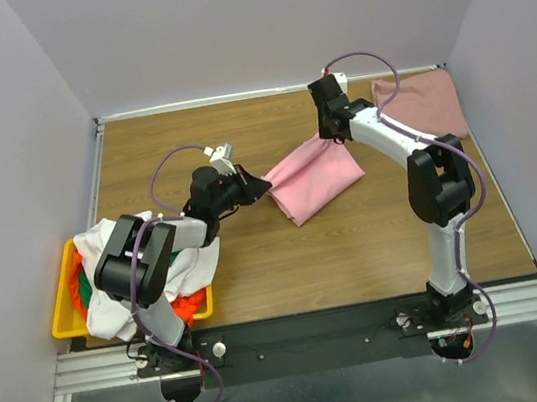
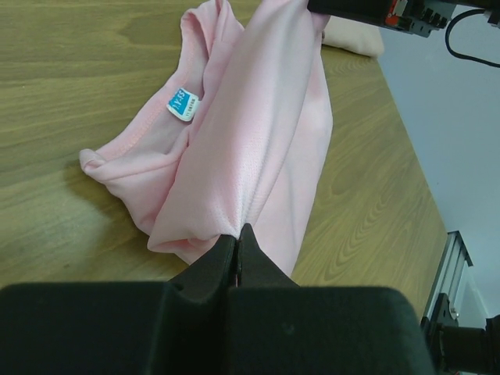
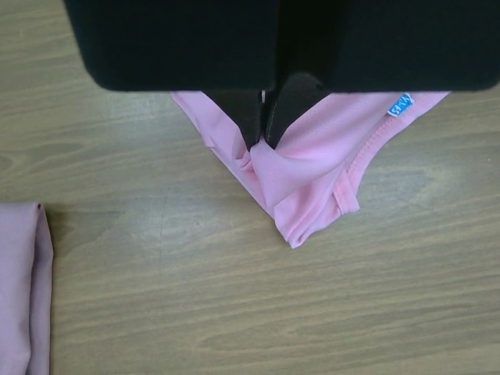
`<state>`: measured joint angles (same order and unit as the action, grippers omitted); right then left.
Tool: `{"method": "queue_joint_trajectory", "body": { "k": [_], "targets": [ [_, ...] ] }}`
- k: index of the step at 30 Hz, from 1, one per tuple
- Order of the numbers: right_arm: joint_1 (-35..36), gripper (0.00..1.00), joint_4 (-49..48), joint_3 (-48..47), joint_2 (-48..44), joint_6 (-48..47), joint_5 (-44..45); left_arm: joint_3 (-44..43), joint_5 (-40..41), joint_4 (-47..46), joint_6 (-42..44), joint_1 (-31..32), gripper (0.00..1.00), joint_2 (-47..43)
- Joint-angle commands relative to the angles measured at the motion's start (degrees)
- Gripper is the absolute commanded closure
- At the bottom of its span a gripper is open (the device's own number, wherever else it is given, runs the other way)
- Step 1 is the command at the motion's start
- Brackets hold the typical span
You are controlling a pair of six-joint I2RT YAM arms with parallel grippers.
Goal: Fold and stack the t-shirts
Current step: Fold the tshirt
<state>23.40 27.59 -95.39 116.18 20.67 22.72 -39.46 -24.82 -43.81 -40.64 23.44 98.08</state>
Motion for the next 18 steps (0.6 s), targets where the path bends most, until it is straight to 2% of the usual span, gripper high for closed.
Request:
{"method": "queue_joint_trajectory", "body": {
  "k": [1, 4, 5, 6, 7, 8, 9, 10, 12, 15, 18],
  "targets": [
    [-1.6, 1.0, -1.4, -4.0, 3.2, -2.0, 1.8, -1.1, -2.9, -2.0, -0.3, -1.8, 1.0, 3.0],
    [-1.8, 1.0, -1.4, -5.5, 5.1, -2.4, 1.6, -1.5, -3.4, -2.9, -1.1, -2.5, 1.0, 5.4],
    [-2.0, 0.93, -1.4, -6.3, 6.1, -2.6, 1.3, -1.8, -3.8, -3.6, -1.5, -3.0, 0.99, 6.0],
    [-2.1, 0.83, -1.4, -6.7, 6.4, -2.6, 0.8, -2.1, -3.7, -4.0, -1.8, -3.4, 0.91, 6.5],
    [-2.3, 0.69, -1.3, -7.2, 6.7, -2.6, 0.5, -2.4, -3.6, -4.3, -2.2, -3.7, 0.67, 7.2],
    [-2.2, 0.54, -1.3, -7.6, 6.7, -3.0, -0.1, -3.0, -2.8, -4.4, -2.8, -4.3, 0.56, 7.3],
    [-2.4, 0.27, -1.3, -8.2, 6.3, -3.2, -0.5, -3.2, -2.4, -4.5, -2.9, -4.5, 0.49, 7.0],
    [-2.3, 0.18, -1.4, -8.3, 5.9, -3.4, -0.9, -3.4, -2.0, -4.4, -2.9, -4.6, 0.4, 6.6],
    [-2.7, 0.03, -1.4, -8.4, 4.7, -4.2, -2.7, -3.9, -0.3, -3.7, -2.3, -4.6, 0.36, 5.5],
    [-3.6, 0.0, -1.4, -6.7, 1.9, -5.2, -5.6, -2.9, 1.0, -2.6, -1.6, -4.5, 0.31, 2.0],
    [-5.5, 0.0, -2.2, -4.5, -0.7, -6.4, -11.0, -1.4, 1.6, -1.2, -0.5, -4.2, 0.31, 0.6]
  ]
}}
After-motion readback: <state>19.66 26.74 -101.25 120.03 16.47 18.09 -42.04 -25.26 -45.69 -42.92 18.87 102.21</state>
